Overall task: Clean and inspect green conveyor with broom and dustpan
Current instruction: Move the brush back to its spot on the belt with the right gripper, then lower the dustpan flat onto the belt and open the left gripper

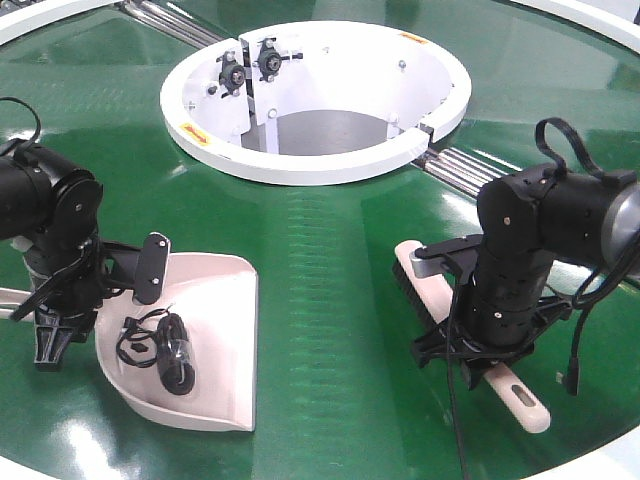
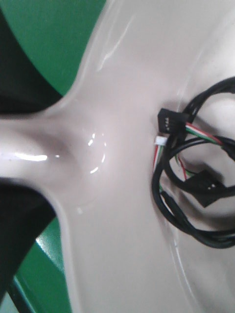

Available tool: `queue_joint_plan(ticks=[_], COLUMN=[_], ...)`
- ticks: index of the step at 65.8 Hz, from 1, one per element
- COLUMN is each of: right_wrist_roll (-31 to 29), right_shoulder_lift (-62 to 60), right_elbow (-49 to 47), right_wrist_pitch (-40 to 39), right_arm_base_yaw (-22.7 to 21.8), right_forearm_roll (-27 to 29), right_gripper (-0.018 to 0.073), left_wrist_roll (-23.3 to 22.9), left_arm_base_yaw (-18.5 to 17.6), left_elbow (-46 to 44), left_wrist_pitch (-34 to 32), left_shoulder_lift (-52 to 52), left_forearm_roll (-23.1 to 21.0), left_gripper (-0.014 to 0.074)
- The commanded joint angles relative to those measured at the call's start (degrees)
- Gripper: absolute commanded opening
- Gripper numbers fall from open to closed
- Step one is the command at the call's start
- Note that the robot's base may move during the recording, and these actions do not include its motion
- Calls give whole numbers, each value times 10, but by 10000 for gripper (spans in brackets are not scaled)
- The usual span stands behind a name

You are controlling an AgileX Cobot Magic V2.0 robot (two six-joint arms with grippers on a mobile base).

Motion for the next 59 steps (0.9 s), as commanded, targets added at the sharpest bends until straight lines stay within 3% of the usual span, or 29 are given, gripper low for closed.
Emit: queue_joint_plan(ticks=[1,32,59], right_wrist_roll=[-7,-7,-7], right_shoulder_lift=[-29,-29,-29], right_elbow=[-9,-9,-9], right_wrist_pitch=[-12,-9,-9], right_arm_base_yaw=[-4,-4,-4], right_forearm_roll=[-2,-4,-4], right_gripper=[-1,-1,-1], left_wrist_roll=[-5,-5,-5], left_arm_base_yaw=[-5,-5,-5], left_elbow=[-14,-14,-14], left_wrist_pitch=[-5,-5,-50], left_shoulder_lift=[-23,-23,-23], left_forearm_roll=[-5,-5,-6], left_gripper=[-6,-6,-6])
